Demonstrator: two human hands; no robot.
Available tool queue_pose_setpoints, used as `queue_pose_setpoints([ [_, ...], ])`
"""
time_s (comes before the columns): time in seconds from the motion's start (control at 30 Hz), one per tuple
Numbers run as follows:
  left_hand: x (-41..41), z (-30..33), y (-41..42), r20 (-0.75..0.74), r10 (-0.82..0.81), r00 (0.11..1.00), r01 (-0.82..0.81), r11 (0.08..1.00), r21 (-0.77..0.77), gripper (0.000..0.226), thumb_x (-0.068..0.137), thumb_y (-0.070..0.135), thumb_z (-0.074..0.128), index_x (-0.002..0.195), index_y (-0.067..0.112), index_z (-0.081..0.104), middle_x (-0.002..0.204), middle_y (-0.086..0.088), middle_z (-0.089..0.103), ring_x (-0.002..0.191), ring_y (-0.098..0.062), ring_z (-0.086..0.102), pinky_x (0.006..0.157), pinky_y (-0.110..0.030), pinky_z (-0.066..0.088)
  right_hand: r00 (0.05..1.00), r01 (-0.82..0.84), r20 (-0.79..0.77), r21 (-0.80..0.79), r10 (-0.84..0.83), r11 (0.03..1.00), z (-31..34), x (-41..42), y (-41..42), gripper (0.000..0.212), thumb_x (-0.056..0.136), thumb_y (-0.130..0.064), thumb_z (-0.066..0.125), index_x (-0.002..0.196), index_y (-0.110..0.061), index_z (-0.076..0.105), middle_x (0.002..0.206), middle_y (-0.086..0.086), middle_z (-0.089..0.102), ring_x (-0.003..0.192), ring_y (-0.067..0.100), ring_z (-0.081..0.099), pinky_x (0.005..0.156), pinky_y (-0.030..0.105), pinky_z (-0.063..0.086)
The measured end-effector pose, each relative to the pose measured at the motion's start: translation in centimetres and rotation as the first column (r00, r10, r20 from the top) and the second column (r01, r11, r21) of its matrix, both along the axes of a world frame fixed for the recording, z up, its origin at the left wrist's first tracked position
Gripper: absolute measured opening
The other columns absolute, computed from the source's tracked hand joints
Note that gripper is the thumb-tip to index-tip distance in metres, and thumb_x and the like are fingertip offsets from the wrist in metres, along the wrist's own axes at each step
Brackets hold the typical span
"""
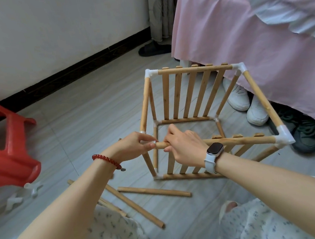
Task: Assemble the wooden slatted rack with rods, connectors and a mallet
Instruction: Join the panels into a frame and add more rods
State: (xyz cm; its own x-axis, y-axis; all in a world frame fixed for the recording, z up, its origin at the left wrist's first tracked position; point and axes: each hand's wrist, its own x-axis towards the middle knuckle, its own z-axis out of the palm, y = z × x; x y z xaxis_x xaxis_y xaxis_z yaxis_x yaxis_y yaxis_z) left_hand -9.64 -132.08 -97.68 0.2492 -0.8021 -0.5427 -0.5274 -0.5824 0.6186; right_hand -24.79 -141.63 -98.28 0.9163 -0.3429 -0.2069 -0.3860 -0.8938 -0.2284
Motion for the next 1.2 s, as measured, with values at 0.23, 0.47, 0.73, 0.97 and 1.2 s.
queue_pose_setpoints([
  [0.23, 0.5, -0.1, -0.3, -0.017, -0.027, 0.999, 0.028, 0.998, 0.05, 0.032, 0.096, 0.03, 0.051, 0.126, 0.02, 0.058, 0.093, 0.018, 0.051, 0.111, -0.013, 0.05, 0.099, -0.03, 0.037, 1.0, -0.009, 0.022, 0.017, 0.009, 1.0, -0.3, -0.2, 0.0, 0.026, 0.098, -0.032, 0.043, 0.111, -0.014, 0.056, 0.105, 0.001, 0.039, 0.07, 0.023, 0.048, 0.066, 0.036, 0.037],
  [0.47, 0.5, 1.2, -1.4, -0.004, -0.11, 0.994, 0.108, 0.969, 0.221, 0.025, 0.1, 0.031, 0.044, 0.121, 0.024, 0.055, 0.115, -0.001, 0.056, 0.107, -0.015, 0.05, 0.091, -0.034, 0.045, 0.996, -0.09, 0.016, 0.01, 0.089, 0.996, 0.0, -0.3, -0.8, 0.026, 0.099, -0.033, 0.042, 0.115, -0.015, 0.052, 0.109, 0.001, 0.042, 0.071, 0.017, 0.041, 0.074, 0.031, 0.034],
  [0.73, 0.1, 1.2, -0.8, -0.203, -0.008, 0.979, 0.063, 0.962, 0.265, 0.019, 0.1, 0.025, 0.046, 0.117, 0.023, 0.054, 0.134, -0.002, 0.047, 0.128, -0.018, 0.041, 0.101, -0.039, 0.046, 0.994, -0.111, -0.016, 0.063, 0.113, 0.992, 0.1, -1.1, -0.6, 0.027, 0.098, -0.034, 0.045, 0.116, -0.015, 0.05, 0.104, -0.004, 0.037, 0.073, 0.015, 0.037, 0.079, 0.03, 0.034],
  [0.97, -0.5, -0.3, 0.0, -0.191, 0.024, 0.981, 0.006, 0.988, 0.154, 0.035, 0.099, 0.028, 0.047, 0.133, 0.018, 0.05, 0.123, 0.003, 0.05, 0.118, -0.013, 0.048, 0.101, -0.031, 0.043, 0.995, -0.085, -0.05, 0.019, 0.085, 0.996, -0.3, -1.2, -0.7, 0.02, 0.096, -0.026, 0.05, 0.113, -0.016, 0.049, 0.112, 0.002, 0.047, 0.077, 0.015, 0.038, 0.08, 0.03, 0.032],
  [1.2, -1.2, -0.7, 0.1, 0.004, 0.043, 0.999, -0.042, 0.986, -0.158, 0.037, 0.09, 0.027, 0.062, 0.121, 0.036, 0.045, 0.116, -0.002, 0.056, 0.103, -0.016, 0.057, 0.095, -0.037, 0.047, 0.997, -0.069, 0.028, -0.11, 0.072, 0.992, 0.0, -1.9, -0.4, 0.022, 0.096, -0.03, 0.049, 0.114, -0.018, 0.049, 0.106, 0.0, 0.05, 0.082, 0.017, 0.043, 0.081, 0.032, 0.033],
])
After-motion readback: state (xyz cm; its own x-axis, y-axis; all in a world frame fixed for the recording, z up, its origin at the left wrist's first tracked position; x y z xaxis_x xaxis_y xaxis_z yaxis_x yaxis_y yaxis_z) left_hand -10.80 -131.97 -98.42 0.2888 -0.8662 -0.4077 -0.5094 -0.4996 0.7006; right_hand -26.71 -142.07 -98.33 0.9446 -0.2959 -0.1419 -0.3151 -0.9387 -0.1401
